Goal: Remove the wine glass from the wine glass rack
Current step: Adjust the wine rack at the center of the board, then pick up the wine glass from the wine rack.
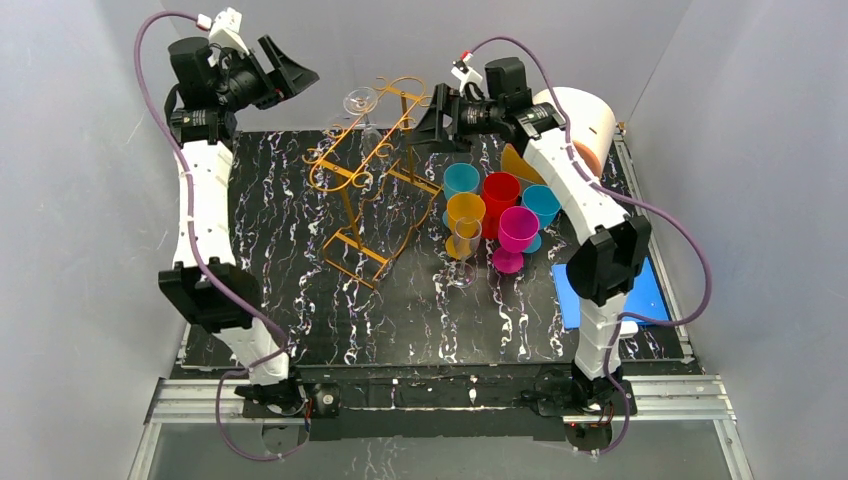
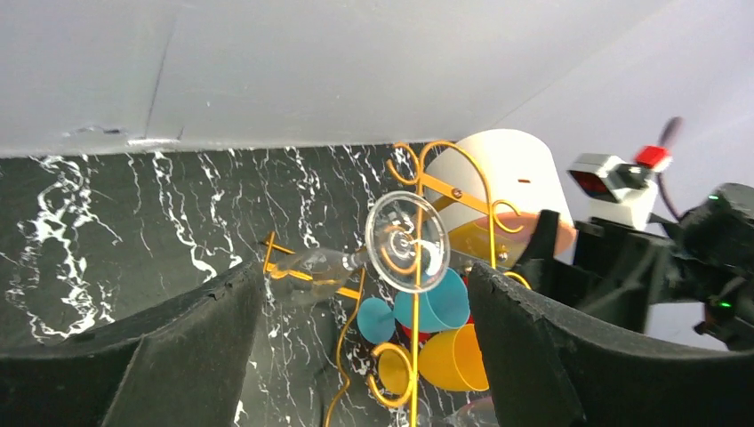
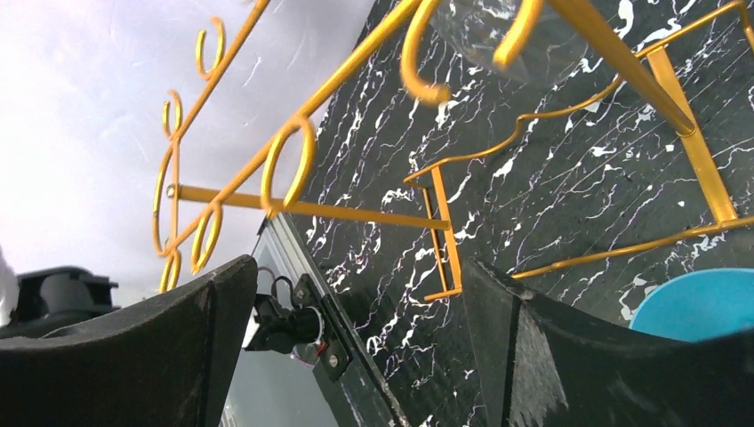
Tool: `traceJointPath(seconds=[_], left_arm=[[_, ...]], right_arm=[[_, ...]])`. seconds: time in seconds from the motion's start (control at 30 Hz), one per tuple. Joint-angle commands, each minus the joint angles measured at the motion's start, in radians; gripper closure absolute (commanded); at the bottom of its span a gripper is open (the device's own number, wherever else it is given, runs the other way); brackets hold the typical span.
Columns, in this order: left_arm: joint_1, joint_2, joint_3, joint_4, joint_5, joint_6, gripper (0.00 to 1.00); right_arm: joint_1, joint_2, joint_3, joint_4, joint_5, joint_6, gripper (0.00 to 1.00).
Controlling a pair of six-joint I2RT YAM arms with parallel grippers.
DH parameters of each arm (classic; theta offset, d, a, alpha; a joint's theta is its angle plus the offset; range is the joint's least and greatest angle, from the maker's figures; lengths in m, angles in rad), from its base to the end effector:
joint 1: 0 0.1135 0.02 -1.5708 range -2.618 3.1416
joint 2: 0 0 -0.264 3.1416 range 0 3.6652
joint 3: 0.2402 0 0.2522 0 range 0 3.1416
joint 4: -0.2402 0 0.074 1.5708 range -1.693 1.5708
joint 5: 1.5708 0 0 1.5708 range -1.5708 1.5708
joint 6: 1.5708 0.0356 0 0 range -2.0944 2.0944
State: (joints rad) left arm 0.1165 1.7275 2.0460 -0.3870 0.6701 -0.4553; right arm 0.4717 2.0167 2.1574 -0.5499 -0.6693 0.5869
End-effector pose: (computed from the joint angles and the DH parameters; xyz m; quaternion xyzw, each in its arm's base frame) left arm 0.3767 0.0218 0.5010 0.0206 0.7255 -0.3456 0.5948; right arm 0.4011 0.2294 0.4049 -0.1344 0.7987 0.4987 0.3087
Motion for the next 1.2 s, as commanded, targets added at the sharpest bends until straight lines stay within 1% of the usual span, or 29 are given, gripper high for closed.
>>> traceJointPath(seconds=[0.0,0.03,0.07,0.13,0.2,0.27,0.33,0.4,0.43,0.53,0.63,0.8,0.87,0.93,1.0,1.1,1.17], left_arm=[[0.002,0.083,0.043,0.013,0.173,-0.037,0.18],[0.002,0.092,0.043,0.027,0.187,-0.054,0.18],[-0.002,0.095,0.019,0.093,0.221,-0.098,0.18],[-0.008,0.089,-0.062,0.305,0.267,-0.239,0.18],[-0.008,0.108,-0.078,0.439,0.315,-0.317,0.18],[-0.008,0.129,-0.046,0.426,0.342,-0.316,0.21],[-0.012,0.14,-0.047,0.422,0.361,-0.303,0.24],[-0.019,0.132,-0.075,0.434,0.378,-0.289,0.31],[-0.017,0.125,-0.093,0.428,0.396,-0.272,0.32],[-0.019,0.126,-0.116,0.361,0.417,-0.213,0.35],[-0.037,0.121,-0.127,0.361,0.403,-0.203,0.35],[-0.054,0.136,-0.117,0.321,0.395,-0.185,0.34],[-0.058,0.142,-0.106,0.318,0.381,-0.182,0.33],[-0.058,0.177,-0.057,0.314,0.404,-0.191,0.33],[-0.059,0.216,-0.019,0.3,0.412,-0.199,0.35],[-0.063,0.227,-0.025,0.3,0.411,-0.194,0.36],[-0.067,0.213,-0.036,0.28,0.403,-0.16,0.36]], right_arm=[[-0.001,-0.126,-0.037,0.038,0.0,-0.044,0.08],[-0.001,-0.137,-0.039,0.023,0.014,-0.045,0.07],[-0.002,-0.151,-0.047,0.008,0.036,-0.04,0.07],[-0.002,-0.19,-0.081,0.009,0.046,-0.036,0.07],[-0.002,-0.242,-0.111,0.009,0.053,-0.045,0.06],[-0.002,-0.289,-0.144,0.007,0.061,-0.055,0.05],[-0.002,-0.333,-0.189,0.013,0.072,-0.043,0.05],[-0.002,-0.372,-0.228,0.036,0.078,-0.023,0.13],[-0.002,-0.394,-0.243,0.046,0.081,-0.004,0.15],[0.001,-0.469,-0.33,0.164,0.084,0.065,0.2],[0.002,-0.531,-0.411,0.232,0.117,0.08,0.22],[0.003,-0.58,-0.485,0.221,0.195,0.09,0.25],[0.002,-0.598,-0.523,0.258,0.172,0.113,0.26],[0.004,-0.602,-0.536,0.281,0.105,0.111,0.35],[0.004,-0.591,-0.502,0.242,0.055,0.073,0.33],[0.005,-0.588,-0.476,0.181,0.059,0.027,0.34],[0.004,-0.594,-0.476,0.15,0.072,-0.001,0.34]])
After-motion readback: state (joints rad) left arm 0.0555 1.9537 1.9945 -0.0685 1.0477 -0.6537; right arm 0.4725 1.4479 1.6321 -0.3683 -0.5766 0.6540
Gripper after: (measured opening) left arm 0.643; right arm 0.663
